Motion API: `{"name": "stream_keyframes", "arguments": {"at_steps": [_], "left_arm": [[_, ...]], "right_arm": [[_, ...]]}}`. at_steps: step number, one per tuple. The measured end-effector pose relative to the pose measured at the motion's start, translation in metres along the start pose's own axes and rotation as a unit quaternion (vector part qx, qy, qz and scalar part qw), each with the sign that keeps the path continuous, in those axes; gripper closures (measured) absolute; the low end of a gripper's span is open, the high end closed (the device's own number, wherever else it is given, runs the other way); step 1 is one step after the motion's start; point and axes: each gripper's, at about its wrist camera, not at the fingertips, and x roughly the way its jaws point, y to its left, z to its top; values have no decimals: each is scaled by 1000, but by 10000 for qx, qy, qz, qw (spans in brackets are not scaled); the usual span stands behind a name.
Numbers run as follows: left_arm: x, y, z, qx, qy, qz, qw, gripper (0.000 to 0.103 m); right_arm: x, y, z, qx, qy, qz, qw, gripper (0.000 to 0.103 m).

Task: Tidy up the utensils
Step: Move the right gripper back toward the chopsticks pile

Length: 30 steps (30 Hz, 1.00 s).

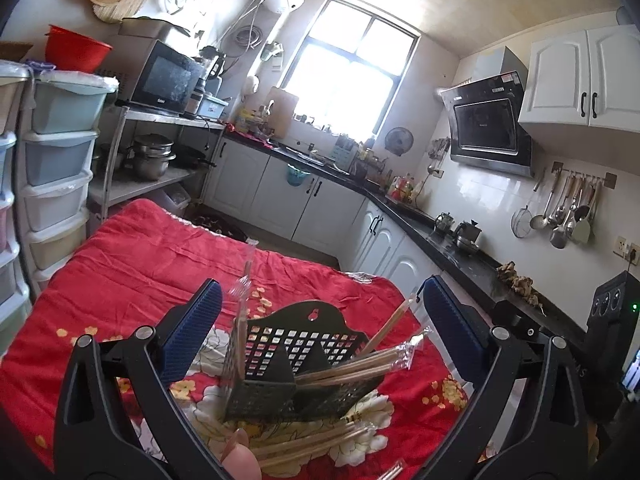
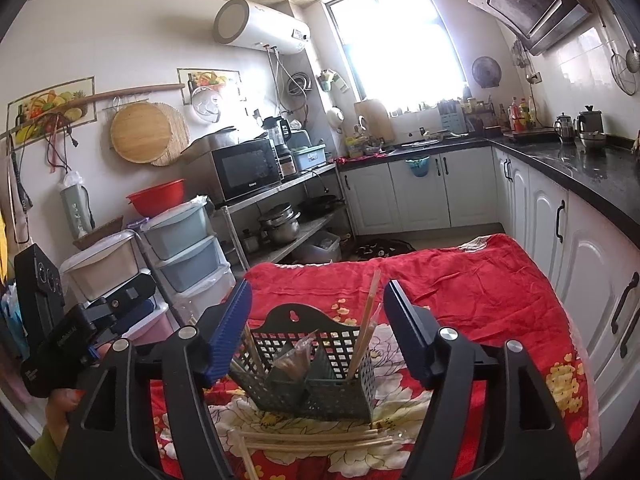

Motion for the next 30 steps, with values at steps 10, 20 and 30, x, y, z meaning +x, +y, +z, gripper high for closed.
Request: {"name": "stream_keyframes", "arguments": {"at_steps": [10, 20, 30], "left_arm": [[-11, 8, -9, -111, 46, 21, 9999, 11], [-14, 14, -22, -91, 189, 129, 9997, 11], [-15, 28, -40, -207, 389, 259, 9987, 11]], "right_arm": [[-7, 7, -11, -37, 87, 68, 9999, 36], [-8, 14, -22, -80, 204, 76, 9997, 34], [-4, 11, -38, -17, 407, 49, 9992, 33]]}}
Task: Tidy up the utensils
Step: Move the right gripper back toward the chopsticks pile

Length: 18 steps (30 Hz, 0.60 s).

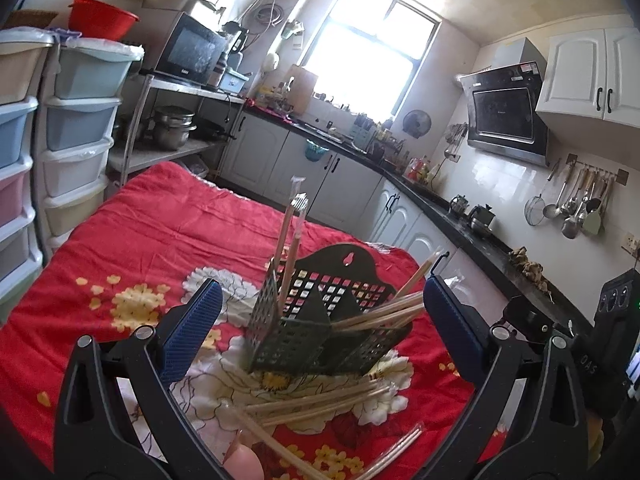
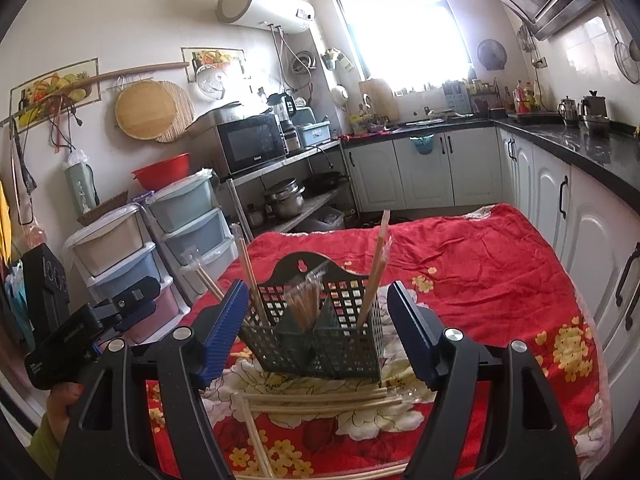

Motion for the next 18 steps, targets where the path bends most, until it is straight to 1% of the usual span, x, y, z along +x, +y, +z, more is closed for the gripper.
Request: {"name": "stream_keyframes", "arguments": {"at_steps": [18], "left_arm": [[5, 16, -20, -95, 283, 198, 9994, 11]], "right_arm": [[12, -8, -28, 140, 450, -38, 9989, 33]]}}
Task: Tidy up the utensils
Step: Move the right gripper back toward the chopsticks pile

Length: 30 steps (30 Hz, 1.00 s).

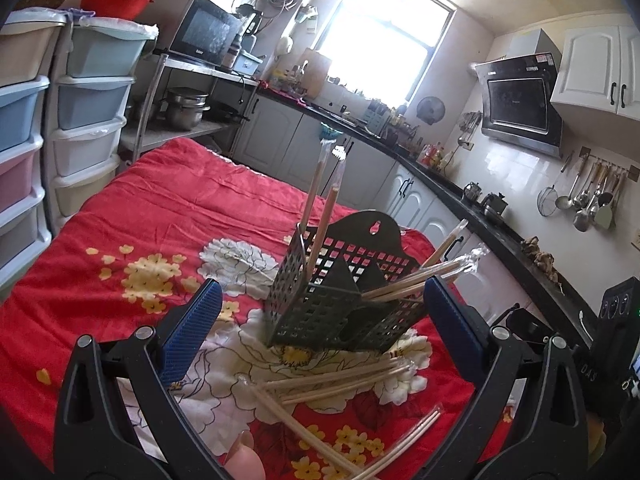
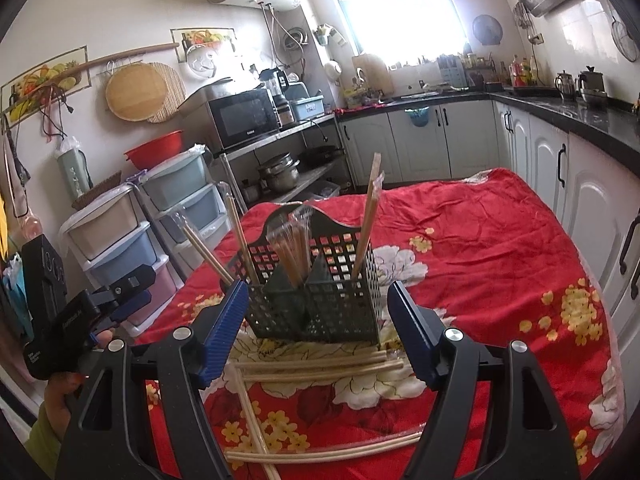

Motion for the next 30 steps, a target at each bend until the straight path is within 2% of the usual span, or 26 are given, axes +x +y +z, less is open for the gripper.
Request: {"name": "stream_keyframes", "arguments": {"at_steps": [14, 28, 30], "left_arm": [[14, 14, -25, -16, 401, 198, 9990, 11], [36, 26, -61, 208, 1126, 279, 9930, 11], [40, 27, -65, 170, 1232, 205, 9920, 16]], "right_arm": [[10, -15, -29, 105, 434, -175, 9989, 33], [21, -29, -51, 169, 815, -350, 9959, 33], [22, -29, -54, 174, 852, -355, 9956, 33]]}}
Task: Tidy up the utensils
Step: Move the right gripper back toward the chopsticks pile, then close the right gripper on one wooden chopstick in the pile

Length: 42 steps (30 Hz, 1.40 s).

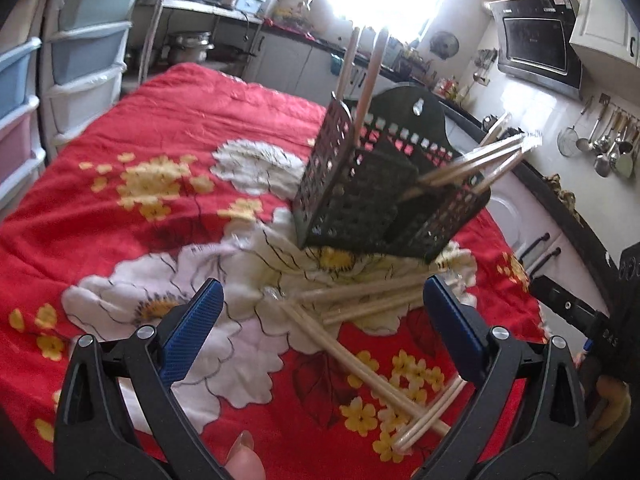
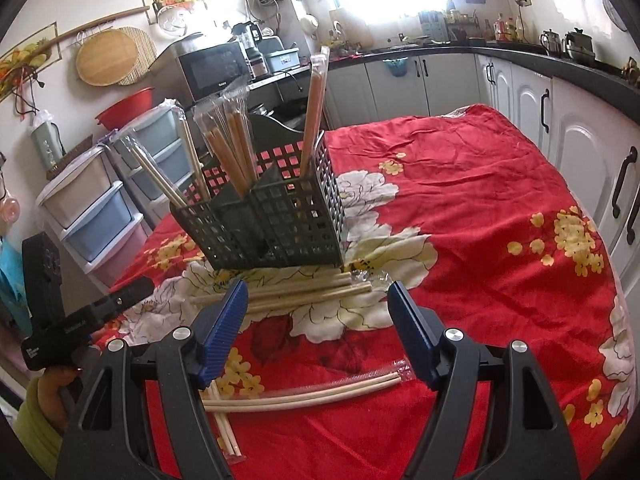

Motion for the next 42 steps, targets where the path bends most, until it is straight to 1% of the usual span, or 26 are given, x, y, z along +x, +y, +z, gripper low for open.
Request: {"name": "stream_keyframes", "arguments": {"at_steps": [1, 3, 6, 7, 9, 12, 16, 20, 26, 29, 34, 38, 40, 42], "left_arm": [[2, 1, -1, -11, 53, -22, 10000, 19], [7, 2, -4, -17, 155, -46, 9999, 31], [13, 5, -6, -84, 270, -113, 9995, 41], [15, 6, -6, -104, 301, -124, 9994, 43], [18, 8, -6, -118, 345, -141, 9992, 49], [22, 9, -5, -77, 395, -154, 9991, 54], [28, 9, 0, 78, 411, -167, 9990, 58], [37, 10, 2, 155, 554, -245, 9980, 67], [47, 14, 2, 125, 690, -292, 9971, 67], [50, 17, 2, 82, 710, -359, 9968, 68], [54, 19, 1, 18, 778, -379, 9962, 76], [55, 19, 0, -20, 795, -380, 9961, 82], [55, 20, 0, -27, 794, -395, 9961, 87], [54, 20, 0, -40, 785, -428, 9960, 95]], "right_arm": [[1, 0, -1, -3, 15, -2, 10000, 33], [2, -1, -2, -1, 47, -13, 10000, 33], [3, -4, -5, 10, 87, -38, 10000, 33], [3, -5, -6, 19, 102, -56, 9999, 33], [3, -7, -8, 49, 132, -77, 9999, 33], [4, -11, -12, 83, 177, -125, 9997, 33], [6, -16, -16, 124, 222, -171, 9995, 33], [5, -20, -18, 170, 243, -207, 9993, 33], [8, -25, -23, 195, 340, -243, 9989, 33], [14, -28, -27, 210, 554, -249, 9979, 33], [24, -32, -36, 374, 851, -158, 9955, 33], [29, -36, -41, 515, 989, -135, 9937, 33], [29, -39, -43, 596, 1009, -141, 9930, 33], [30, -41, -44, 678, 1012, -122, 9925, 33]]}}
